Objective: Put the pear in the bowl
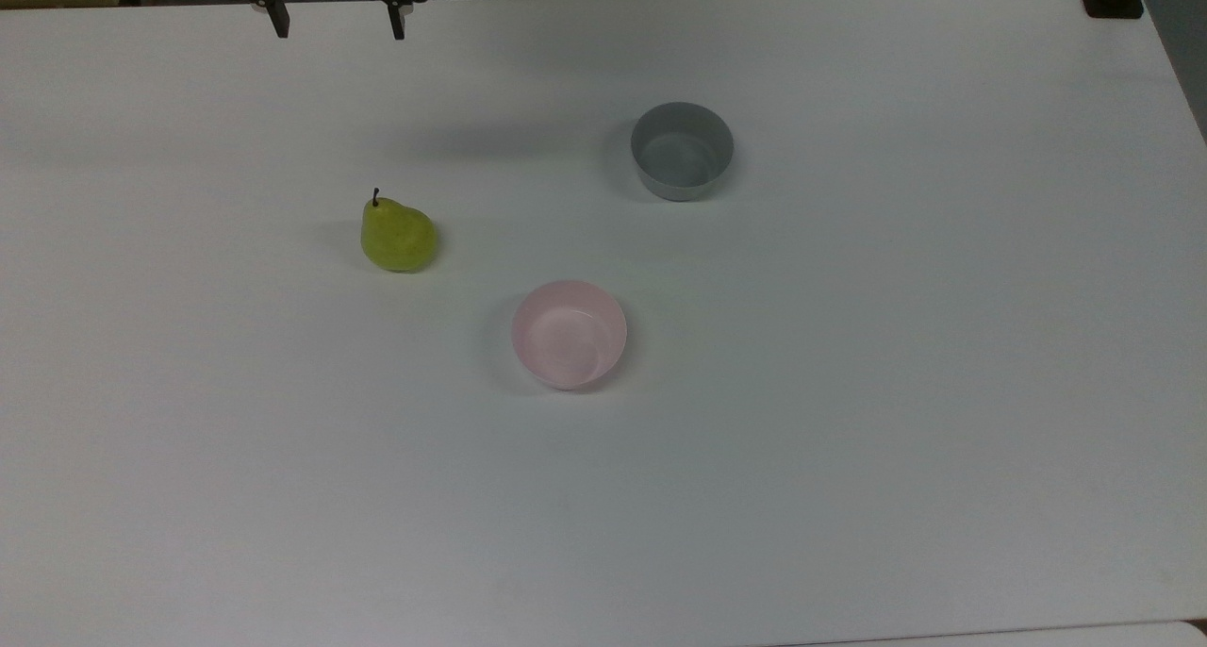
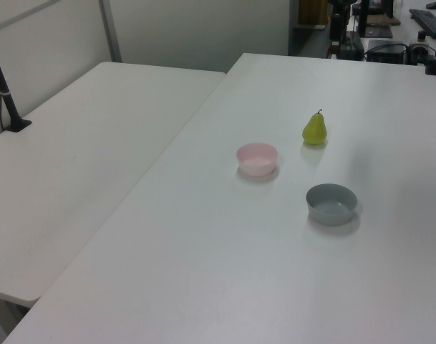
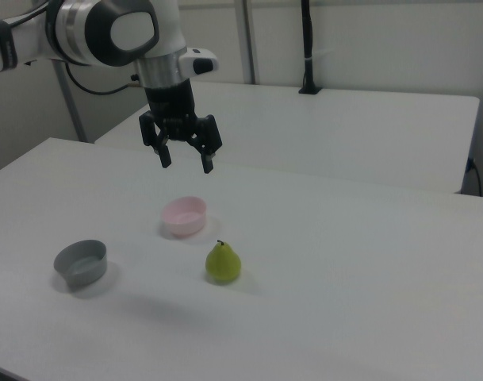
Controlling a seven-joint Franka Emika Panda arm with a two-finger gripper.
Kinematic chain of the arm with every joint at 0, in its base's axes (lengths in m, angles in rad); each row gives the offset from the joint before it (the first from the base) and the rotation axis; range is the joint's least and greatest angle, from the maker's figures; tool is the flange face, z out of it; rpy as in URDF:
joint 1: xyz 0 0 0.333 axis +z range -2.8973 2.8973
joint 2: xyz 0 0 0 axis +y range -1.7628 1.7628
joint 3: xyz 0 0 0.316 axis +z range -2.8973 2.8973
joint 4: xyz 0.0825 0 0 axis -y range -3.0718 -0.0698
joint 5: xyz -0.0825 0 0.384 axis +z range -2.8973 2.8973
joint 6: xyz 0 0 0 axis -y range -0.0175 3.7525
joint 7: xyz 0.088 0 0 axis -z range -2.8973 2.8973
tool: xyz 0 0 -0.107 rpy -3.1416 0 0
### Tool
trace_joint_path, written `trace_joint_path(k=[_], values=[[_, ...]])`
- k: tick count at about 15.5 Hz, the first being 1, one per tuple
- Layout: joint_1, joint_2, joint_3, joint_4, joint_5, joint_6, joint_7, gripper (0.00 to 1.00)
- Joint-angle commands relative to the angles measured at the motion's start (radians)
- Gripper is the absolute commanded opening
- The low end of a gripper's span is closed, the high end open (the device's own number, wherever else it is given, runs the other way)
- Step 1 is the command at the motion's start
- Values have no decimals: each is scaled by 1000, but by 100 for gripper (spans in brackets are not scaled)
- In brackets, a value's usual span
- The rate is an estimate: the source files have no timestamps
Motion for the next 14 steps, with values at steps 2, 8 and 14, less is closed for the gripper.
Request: trace_joint_path(k=[2, 8, 14], values=[[15, -5, -6, -7, 14, -13, 1, 100], [10, 133, -9, 69, 4, -10, 1, 100], [13, 245, -9, 59, -7, 84, -10, 100]])
